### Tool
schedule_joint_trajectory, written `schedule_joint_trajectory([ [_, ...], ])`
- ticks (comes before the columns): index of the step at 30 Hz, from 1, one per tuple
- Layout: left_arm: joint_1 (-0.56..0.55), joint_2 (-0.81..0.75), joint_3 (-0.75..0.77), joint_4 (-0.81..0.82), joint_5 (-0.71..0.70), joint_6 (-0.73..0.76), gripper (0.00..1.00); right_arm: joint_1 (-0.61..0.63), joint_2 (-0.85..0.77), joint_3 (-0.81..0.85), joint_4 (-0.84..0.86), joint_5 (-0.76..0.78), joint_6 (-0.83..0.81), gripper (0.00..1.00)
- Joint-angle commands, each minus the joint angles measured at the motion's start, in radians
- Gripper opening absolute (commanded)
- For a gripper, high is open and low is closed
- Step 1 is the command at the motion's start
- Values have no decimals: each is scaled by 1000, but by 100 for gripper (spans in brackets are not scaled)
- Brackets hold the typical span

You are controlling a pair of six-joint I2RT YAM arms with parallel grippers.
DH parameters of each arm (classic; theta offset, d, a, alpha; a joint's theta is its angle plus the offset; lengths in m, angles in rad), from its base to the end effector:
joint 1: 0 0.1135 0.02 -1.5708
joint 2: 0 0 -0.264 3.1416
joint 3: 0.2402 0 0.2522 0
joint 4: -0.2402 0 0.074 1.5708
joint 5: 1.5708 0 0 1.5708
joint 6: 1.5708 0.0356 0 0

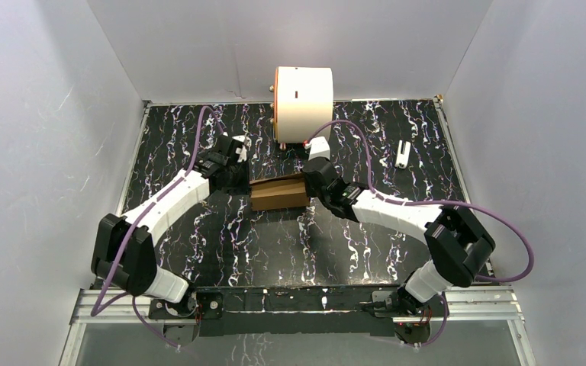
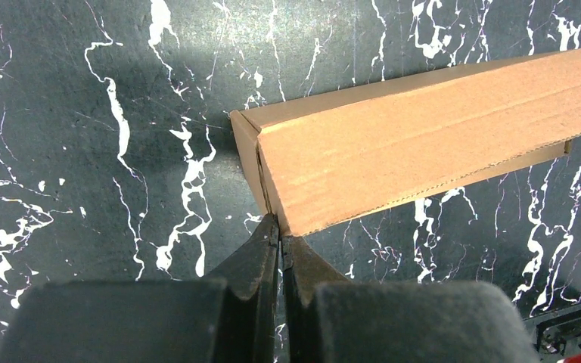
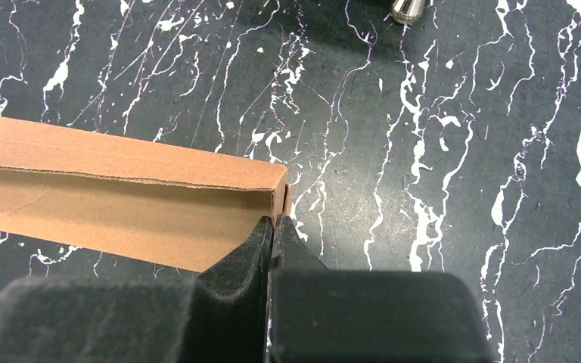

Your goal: Fold the paper box

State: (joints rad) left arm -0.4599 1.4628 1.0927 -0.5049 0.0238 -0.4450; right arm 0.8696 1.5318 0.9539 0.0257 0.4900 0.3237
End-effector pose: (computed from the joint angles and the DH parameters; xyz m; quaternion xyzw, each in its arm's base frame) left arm 0.2791 -0.1392 0.2592 0.0111 0.9400 -0.1591 0.3017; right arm 0.2305 0.2470 0.2384 -0.1144 0.8475 0.0906 0.5103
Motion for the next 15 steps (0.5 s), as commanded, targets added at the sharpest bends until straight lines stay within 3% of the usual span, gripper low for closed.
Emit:
schedule_joint_trajectory([
  [1, -14, -27, -76, -19, -10, -13, 0, 3, -9, -53, 12, -75, 50, 6],
  [8, -17, -52, -103, 16, -10, -26, 0, 3, -26, -72, 45, -127, 137, 7],
  [15, -17, -84, -131, 44, -55, -41, 0, 3, -13, -159, 78, -69, 114, 7],
])
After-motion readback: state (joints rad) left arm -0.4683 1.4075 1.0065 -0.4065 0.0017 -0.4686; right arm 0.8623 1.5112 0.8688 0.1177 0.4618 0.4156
